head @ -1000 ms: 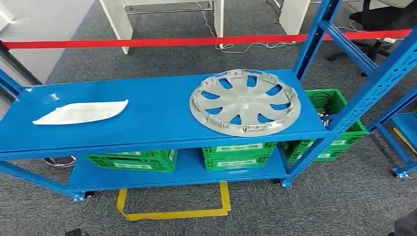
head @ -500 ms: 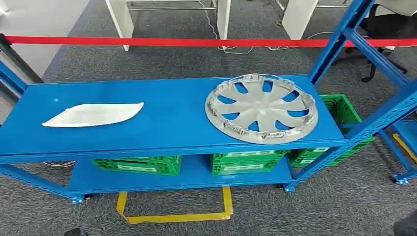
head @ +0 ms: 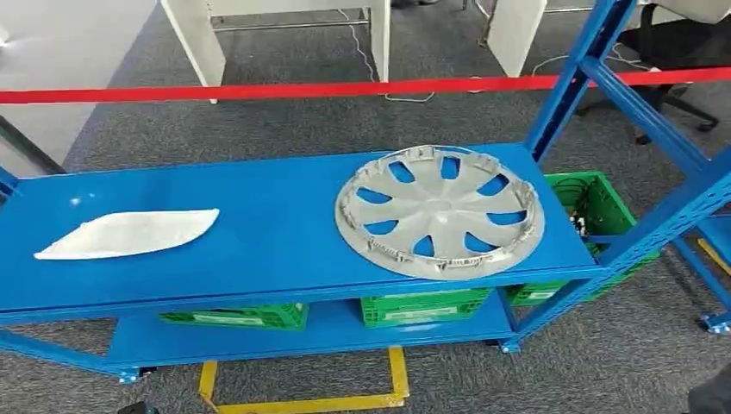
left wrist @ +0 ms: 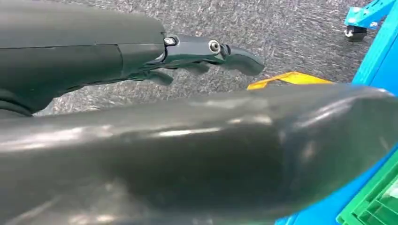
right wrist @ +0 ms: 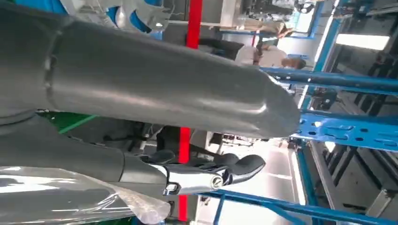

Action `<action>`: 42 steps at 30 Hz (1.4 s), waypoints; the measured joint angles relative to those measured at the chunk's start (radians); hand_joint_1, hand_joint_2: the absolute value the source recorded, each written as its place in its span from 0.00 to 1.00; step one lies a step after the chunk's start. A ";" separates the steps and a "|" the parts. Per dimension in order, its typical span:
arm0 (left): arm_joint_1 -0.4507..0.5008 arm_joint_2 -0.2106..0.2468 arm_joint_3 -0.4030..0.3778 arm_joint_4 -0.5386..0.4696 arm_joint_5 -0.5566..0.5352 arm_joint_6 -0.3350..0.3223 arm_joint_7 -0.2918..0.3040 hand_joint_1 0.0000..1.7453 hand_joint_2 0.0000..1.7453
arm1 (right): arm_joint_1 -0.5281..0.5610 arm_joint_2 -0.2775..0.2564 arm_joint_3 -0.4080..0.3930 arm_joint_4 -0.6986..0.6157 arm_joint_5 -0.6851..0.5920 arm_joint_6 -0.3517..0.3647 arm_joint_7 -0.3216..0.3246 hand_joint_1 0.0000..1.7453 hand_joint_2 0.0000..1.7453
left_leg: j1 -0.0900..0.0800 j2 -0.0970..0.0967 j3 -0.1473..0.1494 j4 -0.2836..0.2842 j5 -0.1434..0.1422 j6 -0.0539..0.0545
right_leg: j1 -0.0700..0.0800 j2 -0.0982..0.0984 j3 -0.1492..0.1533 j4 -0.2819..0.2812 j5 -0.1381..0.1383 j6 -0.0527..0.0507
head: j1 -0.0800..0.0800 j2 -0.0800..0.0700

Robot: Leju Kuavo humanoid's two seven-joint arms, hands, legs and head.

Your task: Take the parts from the cabinet and place them on the table.

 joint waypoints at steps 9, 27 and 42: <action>0.004 0.000 0.010 0.003 -0.019 0.021 0.002 0.00 0.00 | -0.003 0.000 0.000 0.001 -0.006 0.013 0.009 0.00 0.00 | -0.007 0.002 0.024 -0.250 0.218 0.034 | -0.004 0.003 0.077 -0.024 -0.073 0.044 | -0.002 0.000; -0.011 -0.001 0.042 0.004 -0.054 0.003 0.024 0.00 0.00 | -0.135 -0.132 -0.027 0.218 0.079 0.049 0.276 0.00 0.00 | -0.011 -0.001 0.063 -0.187 0.109 0.011 | -0.003 -0.003 -0.042 0.000 0.044 0.006 | -0.011 0.000; -0.010 0.000 0.051 0.004 -0.055 0.000 0.025 0.00 0.00 | -0.153 -0.159 -0.023 0.262 0.081 0.046 0.285 0.00 0.00 | 0.000 -0.001 0.083 -0.296 0.204 0.049 | -0.004 -0.004 -0.065 0.057 -0.015 0.050 | -0.003 0.000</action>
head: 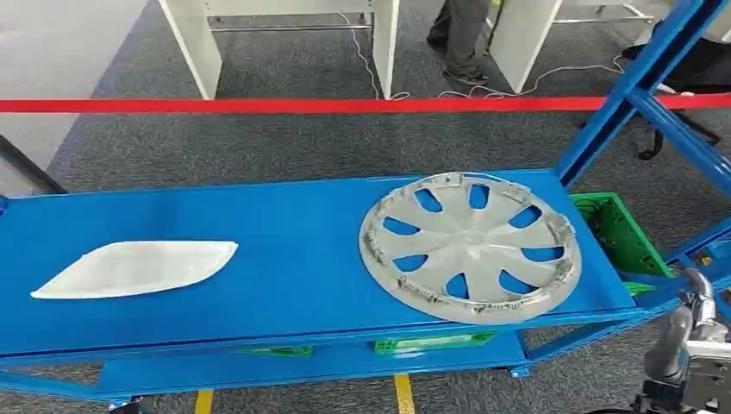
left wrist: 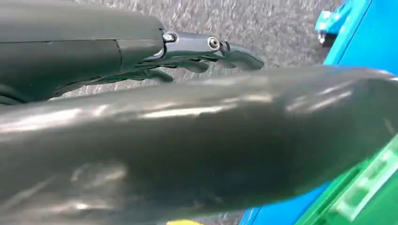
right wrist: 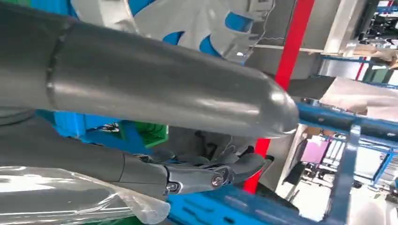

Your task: Take the parts from the cabinet and place them on the table.

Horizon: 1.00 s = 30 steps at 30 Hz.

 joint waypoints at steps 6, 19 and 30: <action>0.002 -0.001 0.001 0.000 -0.007 -0.011 0.000 0.00 0.00 | 0.000 -0.015 0.005 0.016 0.000 -0.007 0.011 0.00 0.00 | -0.007 0.000 0.003 0.002 -0.004 0.005 | 0.000 0.000 -0.081 0.147 -0.009 0.000 | 0.002 0.000; 0.001 0.000 0.007 0.000 -0.037 -0.030 -0.008 0.00 0.00 | 0.003 -0.097 0.042 0.037 0.059 0.036 0.030 0.00 0.00 | -0.003 -0.001 -0.139 0.316 -0.150 -0.048 | 0.001 -0.002 0.032 -0.071 0.059 -0.045 | -0.005 0.000; -0.004 0.001 0.009 0.001 -0.056 -0.037 -0.008 0.00 0.00 | -0.027 -0.163 0.098 0.070 0.086 0.046 0.034 0.00 0.00 | -0.002 0.001 -0.002 -0.012 0.012 -0.002 | 0.004 -0.001 0.023 -0.045 0.024 -0.005 | 0.000 0.000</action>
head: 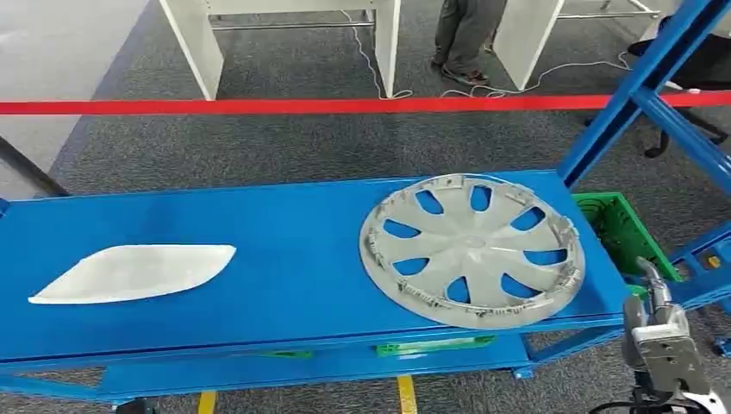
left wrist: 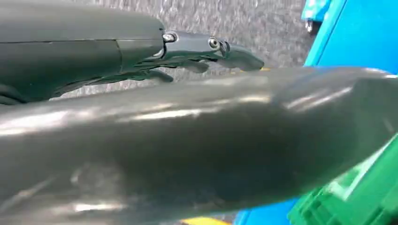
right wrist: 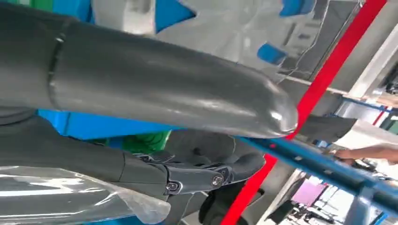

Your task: Take the parts from the cabinet and place them on the table.

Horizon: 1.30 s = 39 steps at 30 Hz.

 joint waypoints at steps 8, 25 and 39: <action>-0.001 -0.002 0.001 0.000 -0.001 0.000 0.000 0.00 0.00 | -0.004 -0.013 0.014 0.014 0.000 0.000 0.000 0.00 0.00 | 0.000 -0.001 0.007 0.004 -0.008 0.000 | -0.007 -0.001 -0.046 0.056 0.038 0.011 | 0.005 0.000; -0.018 0.006 -0.004 0.003 -0.071 -0.026 0.022 0.00 0.00 | -0.298 -0.131 0.126 0.226 0.103 0.068 0.119 0.00 0.00 | -0.015 0.000 -0.007 0.034 -0.004 -0.008 | 0.005 0.015 -0.004 -0.013 0.041 -0.033 | 0.001 0.000; -0.062 -0.005 -0.050 0.012 -0.150 -0.037 0.096 0.00 0.00 | -0.759 -0.193 0.642 0.588 0.441 0.141 0.107 0.00 0.00 | -0.001 0.001 -0.007 0.006 0.005 0.000 | -0.011 -0.001 -0.058 0.038 0.080 0.013 | 0.014 0.000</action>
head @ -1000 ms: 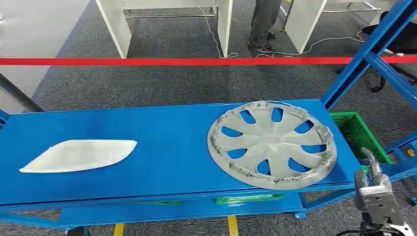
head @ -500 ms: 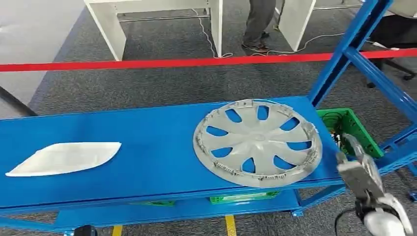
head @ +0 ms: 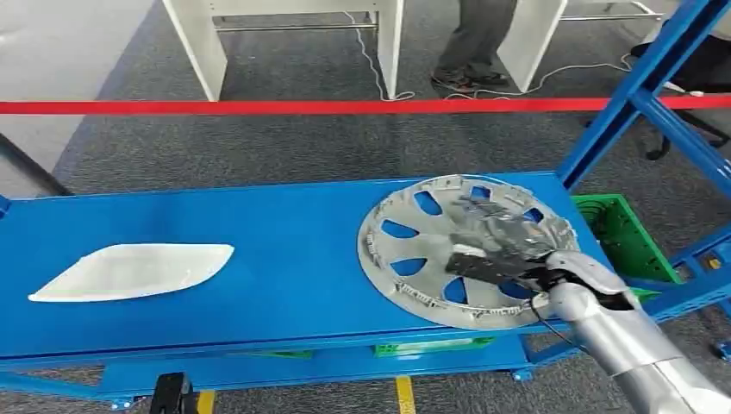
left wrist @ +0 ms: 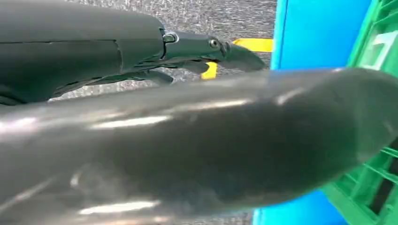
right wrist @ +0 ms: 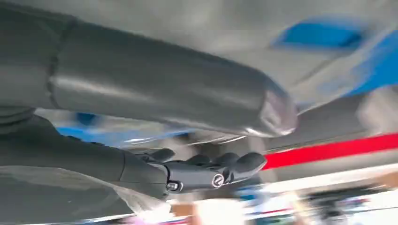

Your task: Take the parts from the cabinet and place them on the table.

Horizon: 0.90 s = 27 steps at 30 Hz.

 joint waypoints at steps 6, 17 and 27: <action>0.018 0.005 -0.004 0.002 0.000 0.002 0.001 0.00 0.00 | -0.049 -0.003 0.099 0.039 -0.013 -0.019 0.009 0.00 0.00 | -0.003 -0.010 -0.020 0.018 -0.009 -0.028 | 0.001 0.005 0.027 -0.045 -0.023 -0.032 | 0.002 0.000; 0.016 0.005 -0.005 0.005 0.000 0.001 0.006 0.00 0.00 | -0.079 -0.005 0.156 0.060 -0.016 -0.031 0.010 0.00 0.00 | -0.007 -0.007 -0.050 0.025 0.030 -0.018 | 0.014 0.011 0.033 -0.043 -0.034 -0.040 | -0.003 0.000; 0.014 0.000 -0.006 0.005 -0.001 0.008 0.005 0.00 0.00 | -0.027 0.042 0.185 0.016 0.014 -0.191 0.040 0.00 0.00 | -0.002 -0.005 -0.036 -0.004 0.033 0.004 | 0.014 0.006 -0.114 0.243 -0.161 -0.011 | 0.005 0.000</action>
